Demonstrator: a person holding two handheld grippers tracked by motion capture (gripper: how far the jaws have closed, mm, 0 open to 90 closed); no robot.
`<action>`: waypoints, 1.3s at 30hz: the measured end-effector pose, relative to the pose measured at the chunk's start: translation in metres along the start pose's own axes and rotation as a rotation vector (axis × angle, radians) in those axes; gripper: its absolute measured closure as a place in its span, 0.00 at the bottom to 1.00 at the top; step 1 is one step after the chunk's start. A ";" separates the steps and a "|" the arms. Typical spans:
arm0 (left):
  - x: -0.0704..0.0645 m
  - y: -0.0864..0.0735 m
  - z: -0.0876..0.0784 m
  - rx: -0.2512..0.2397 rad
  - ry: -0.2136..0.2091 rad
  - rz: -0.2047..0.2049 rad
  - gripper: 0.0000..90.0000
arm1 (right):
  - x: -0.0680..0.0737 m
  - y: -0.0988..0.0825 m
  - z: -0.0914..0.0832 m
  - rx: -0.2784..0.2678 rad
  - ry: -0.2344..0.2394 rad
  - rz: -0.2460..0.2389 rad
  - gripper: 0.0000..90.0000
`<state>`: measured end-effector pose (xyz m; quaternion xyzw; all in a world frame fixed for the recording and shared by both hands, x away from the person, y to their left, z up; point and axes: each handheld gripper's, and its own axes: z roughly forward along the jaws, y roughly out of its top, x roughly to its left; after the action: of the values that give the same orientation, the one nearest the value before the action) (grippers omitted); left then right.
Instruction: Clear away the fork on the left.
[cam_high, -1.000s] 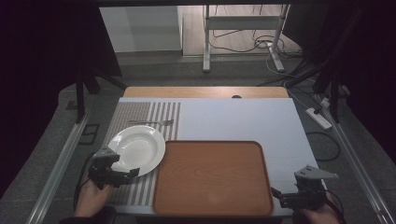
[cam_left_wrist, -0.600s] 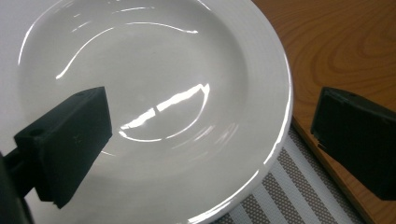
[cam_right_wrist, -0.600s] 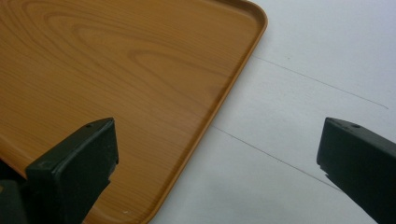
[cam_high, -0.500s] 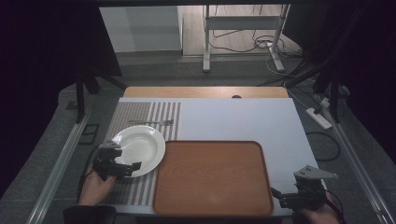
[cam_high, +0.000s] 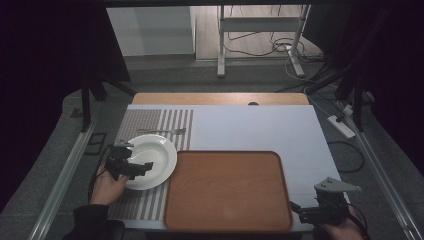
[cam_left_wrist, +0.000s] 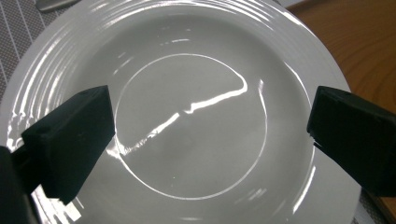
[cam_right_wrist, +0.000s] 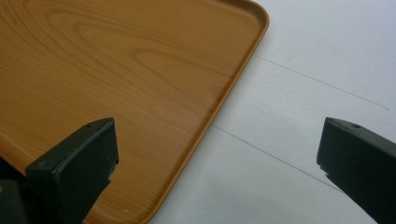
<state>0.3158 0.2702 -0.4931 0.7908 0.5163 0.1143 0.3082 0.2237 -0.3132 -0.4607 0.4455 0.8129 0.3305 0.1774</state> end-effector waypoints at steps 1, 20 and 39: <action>0.002 0.002 0.001 -0.002 -0.003 -0.003 0.02 | 0.000 0.000 0.000 -0.001 -0.001 0.001 0.00; 0.023 0.029 0.021 0.017 -0.014 -0.008 0.00 | 0.000 0.000 0.001 0.004 0.006 -0.001 0.00; 0.041 0.061 0.040 0.028 -0.006 -0.002 0.00 | 0.000 0.000 0.001 0.008 0.010 -0.003 0.00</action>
<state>0.3997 0.2747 -0.4933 0.7949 0.5176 0.1047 0.2988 0.2245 -0.3130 -0.4612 0.4434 0.8156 0.3294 0.1722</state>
